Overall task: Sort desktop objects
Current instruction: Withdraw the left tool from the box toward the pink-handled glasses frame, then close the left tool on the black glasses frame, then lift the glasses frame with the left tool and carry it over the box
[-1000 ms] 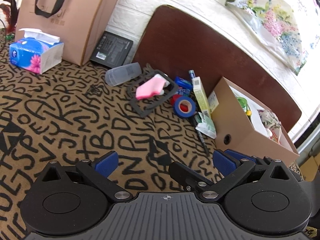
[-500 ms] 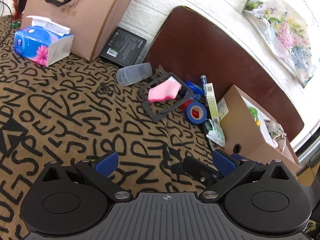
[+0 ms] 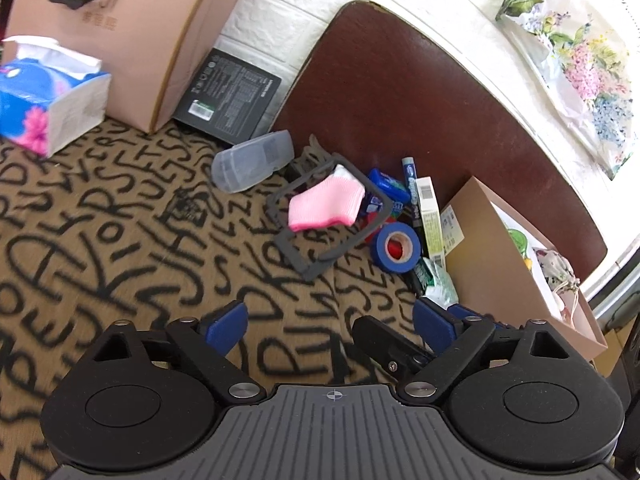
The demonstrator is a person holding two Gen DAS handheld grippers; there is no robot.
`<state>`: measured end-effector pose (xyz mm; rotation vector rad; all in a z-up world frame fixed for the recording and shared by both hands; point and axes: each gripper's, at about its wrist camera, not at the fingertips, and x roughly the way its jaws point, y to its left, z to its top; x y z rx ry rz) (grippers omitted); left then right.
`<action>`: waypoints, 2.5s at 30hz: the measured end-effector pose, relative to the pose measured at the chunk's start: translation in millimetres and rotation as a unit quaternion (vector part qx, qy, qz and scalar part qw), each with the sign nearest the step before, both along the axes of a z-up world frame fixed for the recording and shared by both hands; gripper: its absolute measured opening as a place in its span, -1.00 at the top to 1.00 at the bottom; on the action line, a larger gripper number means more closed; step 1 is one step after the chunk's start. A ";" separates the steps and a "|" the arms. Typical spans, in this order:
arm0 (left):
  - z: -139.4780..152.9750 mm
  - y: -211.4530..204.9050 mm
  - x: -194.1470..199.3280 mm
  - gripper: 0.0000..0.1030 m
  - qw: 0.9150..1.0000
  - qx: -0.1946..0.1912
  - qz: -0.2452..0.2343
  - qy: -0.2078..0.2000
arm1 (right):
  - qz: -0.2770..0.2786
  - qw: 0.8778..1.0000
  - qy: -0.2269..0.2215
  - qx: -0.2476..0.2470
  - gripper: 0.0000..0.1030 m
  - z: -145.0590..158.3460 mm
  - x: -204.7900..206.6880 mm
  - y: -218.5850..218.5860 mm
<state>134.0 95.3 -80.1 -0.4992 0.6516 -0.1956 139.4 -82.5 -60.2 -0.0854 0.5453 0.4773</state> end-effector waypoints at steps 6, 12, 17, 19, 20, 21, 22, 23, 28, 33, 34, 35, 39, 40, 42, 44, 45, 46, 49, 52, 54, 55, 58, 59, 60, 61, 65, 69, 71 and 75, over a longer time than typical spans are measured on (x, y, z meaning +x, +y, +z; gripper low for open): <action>-7.9 5.8 40.4 -0.70 1.000 -0.017 0.005 0.013 | -0.003 1.000 0.004 0.012 -0.84 -6.1 25.2 3.2; -15.5 16.2 69.7 -0.64 0.999 -0.028 0.031 0.019 | -0.006 1.000 0.009 0.021 -0.65 -11.7 47.7 9.7; -19.5 19.0 86.0 -0.60 0.999 -0.020 0.033 0.023 | -0.008 0.999 0.005 0.031 -0.58 -12.7 59.7 13.9; -20.9 20.5 87.7 -0.58 0.999 -0.023 0.032 0.023 | -0.007 0.999 0.005 0.030 -0.56 -12.2 63.0 15.7; -21.6 21.0 87.9 -0.57 0.999 -0.026 0.031 0.024 | -0.006 1.000 0.003 0.030 -0.56 -11.6 63.6 15.7; -22.1 20.7 88.3 -0.52 0.999 -0.028 0.026 0.025 | -0.005 1.000 -0.001 0.028 -0.56 -11.1 63.3 14.9; -22.5 19.4 88.9 -0.47 0.999 -0.027 0.020 0.027 | -0.007 1.000 -0.004 0.023 -0.56 -10.8 63.0 14.1; -22.9 17.0 89.6 -0.44 0.999 -0.027 0.012 0.029 | -0.012 1.000 -0.008 0.016 -0.54 -10.9 62.6 12.6; -23.7 2.2 92.5 -0.43 1.000 -0.005 0.006 0.017 | -0.045 0.999 -0.008 -0.005 -0.50 -17.5 68.8 2.1; -25.8 13.9 97.8 -0.45 0.999 -0.024 0.033 0.021 | -0.027 0.999 -0.008 0.016 -0.37 -17.7 69.5 0.0; -26.7 16.3 99.4 -0.45 0.999 -0.022 0.040 0.023 | -0.022 1.000 -0.010 0.015 -0.37 -18.0 70.2 2.1; -27.6 18.7 101.7 -0.45 0.998 -0.020 0.044 0.027 | -0.019 1.000 -0.010 0.015 -0.37 -18.7 71.3 4.4; -33.2 21.3 113.4 -0.45 0.998 -0.014 0.038 0.040 | -0.009 1.000 -0.006 0.020 -0.32 -21.9 77.8 13.4; -33.4 19.0 115.3 -0.44 0.999 -0.008 0.037 0.038 | -0.007 1.000 -0.005 0.020 -0.29 -23.0 79.4 15.3; -34.6 15.5 118.4 -0.41 0.999 0.003 0.035 0.038 | -0.007 1.000 -0.002 0.019 -0.20 -24.9 83.3 18.0; -36.5 12.3 120.2 -0.31 0.999 0.012 0.035 0.038 | -0.009 1.000 -0.001 0.017 -0.12 -26.0 85.9 19.4; -37.4 10.1 120.8 -0.17 0.998 0.018 0.036 0.039 | -0.008 1.000 0.000 0.017 0.00 -26.5 87.0 19.7; -38.6 8.3 121.3 0.04 0.998 0.025 0.036 0.041 | -0.006 1.000 0.003 0.017 0.07 -27.0 88.2 19.9; -41.9 2.5 120.5 0.30 0.997 0.043 0.035 0.045 | -0.002 1.000 0.010 0.023 0.34 -28.3 89.0 20.3; -39.0 2.1 116.2 0.41 0.997 0.046 0.034 0.048 | 0.000 1.000 0.010 0.025 0.39 -26.6 86.5 19.8; -36.9 1.4 112.6 0.56 0.997 0.048 0.032 0.052 | 0.002 1.000 0.012 0.026 0.44 -24.4 84.2 18.6; -35.9 0.8 110.6 0.60 0.997 0.048 0.031 0.053 | 0.003 1.000 0.013 0.027 0.45 -23.1 82.4 17.4; -33.3 -1.4 102.4 0.61 0.997 0.041 0.034 0.059 | 0.004 0.999 0.015 0.028 0.49 -19.2 75.6 13.5; -32.3 -2.5 99.0 0.61 0.997 0.040 0.035 0.061 | 0.005 0.999 0.016 0.029 0.50 -17.9 73.0 11.5; -31.4 -4.7 95.1 0.61 0.997 0.038 0.035 0.063 | 0.006 0.999 0.017 0.031 0.54 -16.7 69.7 9.4; -30.3 -6.5 91.0 0.61 0.997 0.036 0.036 0.064 | 0.007 0.999 0.017 0.032 0.56 -15.3 66.5 7.5; -23.4 -15.1 72.5 0.61 0.997 0.027 0.036 0.065 | 0.013 0.999 0.018 0.032 0.59 -8.0 50.1 -2.6; -10.3 -28.4 52.7 0.61 0.997 0.026 0.034 0.059 | 0.013 0.999 0.015 0.035 0.59 2.0 32.1 -14.9; -2.0 -35.9 44.7 0.61 0.998 0.029 0.029 0.052 | 0.011 0.999 0.010 0.038 0.59 8.0 22.6 -22.5; 18.8 -55.9 29.6 0.61 0.999 0.037 0.017 0.030 | 0.003 0.999 -0.008 0.046 0.59 23.3 3.6 -40.7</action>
